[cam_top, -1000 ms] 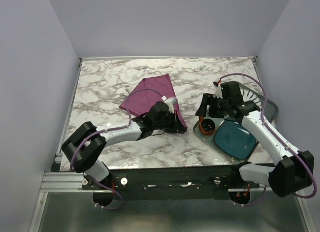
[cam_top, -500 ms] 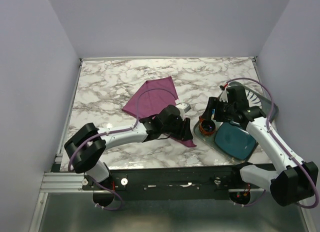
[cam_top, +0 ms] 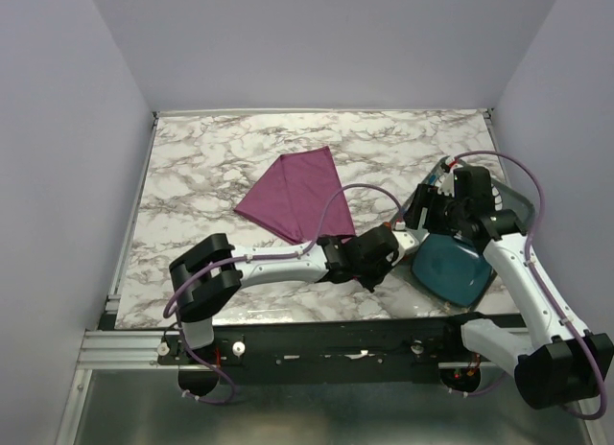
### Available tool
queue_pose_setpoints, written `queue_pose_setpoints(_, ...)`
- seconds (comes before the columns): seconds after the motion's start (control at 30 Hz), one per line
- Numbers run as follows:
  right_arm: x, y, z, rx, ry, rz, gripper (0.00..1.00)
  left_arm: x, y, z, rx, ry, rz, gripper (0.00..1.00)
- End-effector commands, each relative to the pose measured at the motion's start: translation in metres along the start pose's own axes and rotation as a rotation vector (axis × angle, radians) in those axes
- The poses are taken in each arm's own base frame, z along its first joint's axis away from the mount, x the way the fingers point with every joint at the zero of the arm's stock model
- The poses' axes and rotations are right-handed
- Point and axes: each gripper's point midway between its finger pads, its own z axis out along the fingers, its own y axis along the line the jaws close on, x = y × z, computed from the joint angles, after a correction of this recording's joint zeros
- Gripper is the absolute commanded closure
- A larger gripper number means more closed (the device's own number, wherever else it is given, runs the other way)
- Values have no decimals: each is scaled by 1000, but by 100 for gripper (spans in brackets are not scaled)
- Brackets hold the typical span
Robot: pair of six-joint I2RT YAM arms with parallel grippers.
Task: Fold the napkin, place the utensils inside, and roll it up
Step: Fold the napkin
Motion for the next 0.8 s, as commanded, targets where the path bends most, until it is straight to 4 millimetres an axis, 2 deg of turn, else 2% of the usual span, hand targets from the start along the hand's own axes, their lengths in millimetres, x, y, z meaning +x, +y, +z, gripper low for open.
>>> queue_pose_setpoints(0.0, 10, -3, -4, -3, 29, -7, 21, 14, 7, -5, -78, 38, 51, 84)
queue_pose_setpoints(0.17, 11, -2, -4, -10, 32, -2, 21, 18, 7, 0, -83, 19, -3, 87)
queue_pose_setpoints(0.5, 13, -1, -6, -17, 33, 3, 21, 19, 15, 24, -112, -39, -34, 91)
queue_pose_setpoints(0.63, 13, 0, -7, -24, 34, 2, 21, 35, 22, 36, -138, -9, -29, 93)
queue_pose_setpoints(0.77, 14, 2, -7, -30, 38, 2, 21, 48, 20, 42, -111, -4, -31, 94)
